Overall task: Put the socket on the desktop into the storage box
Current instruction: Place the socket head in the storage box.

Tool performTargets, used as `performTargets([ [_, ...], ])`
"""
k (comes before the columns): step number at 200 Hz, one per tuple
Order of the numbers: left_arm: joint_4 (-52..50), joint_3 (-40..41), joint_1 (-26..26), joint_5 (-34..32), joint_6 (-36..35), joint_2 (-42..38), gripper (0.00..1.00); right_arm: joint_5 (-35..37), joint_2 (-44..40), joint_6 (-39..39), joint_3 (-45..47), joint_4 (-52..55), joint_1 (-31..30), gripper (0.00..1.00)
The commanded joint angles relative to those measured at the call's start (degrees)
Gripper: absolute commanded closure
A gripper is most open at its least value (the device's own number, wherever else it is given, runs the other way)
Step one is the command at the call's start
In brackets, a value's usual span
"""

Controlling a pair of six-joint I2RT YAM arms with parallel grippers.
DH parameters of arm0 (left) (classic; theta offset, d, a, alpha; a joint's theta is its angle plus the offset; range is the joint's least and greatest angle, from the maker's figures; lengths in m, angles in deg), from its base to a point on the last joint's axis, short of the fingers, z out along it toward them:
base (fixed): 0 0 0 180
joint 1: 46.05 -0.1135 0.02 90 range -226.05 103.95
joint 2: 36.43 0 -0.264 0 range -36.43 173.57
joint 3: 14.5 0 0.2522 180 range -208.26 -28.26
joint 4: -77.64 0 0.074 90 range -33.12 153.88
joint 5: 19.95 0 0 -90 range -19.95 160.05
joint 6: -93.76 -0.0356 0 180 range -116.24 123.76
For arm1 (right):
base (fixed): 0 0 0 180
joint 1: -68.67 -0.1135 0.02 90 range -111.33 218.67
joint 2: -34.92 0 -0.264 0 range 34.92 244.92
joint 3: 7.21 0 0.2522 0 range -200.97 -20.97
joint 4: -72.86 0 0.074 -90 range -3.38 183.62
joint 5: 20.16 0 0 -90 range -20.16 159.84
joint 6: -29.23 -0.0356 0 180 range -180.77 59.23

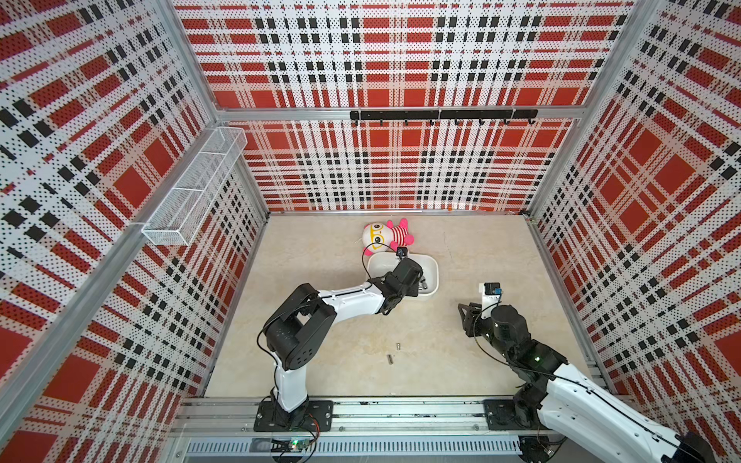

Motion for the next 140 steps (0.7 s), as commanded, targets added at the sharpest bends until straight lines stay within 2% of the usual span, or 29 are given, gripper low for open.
performTargets([
  [1,-0.42,0.65,-0.32,-0.61,-0.88,-1.99,0.67,0.21,-0.10,0.01,0.65,0.30,0.10,0.58],
  [24,-0.38,1.70,-0.32,-0.50,-0.26,-3.99,0.55,-0.08,-0.19,0.04,0.65,0.25,0.11,0.57],
  [38,0.01,2.23,-0.23,0.53,-0.16,-5.22,0.53,-0.14,-0.24,0.08,0.70,0.25,0.11,0.57],
  [97,-1.70,5.66,2.76,-2.70,-0.79,-13.21,0.56,-0.06,-0.09,0.18,0.65,0.30,0.08,0.57],
  [140,-4.82,12.36,9.71,-6.94,3.41,-24.17,0.62,0.33,0.02,0.16,0.71,0.38,0.08,0.56],
])
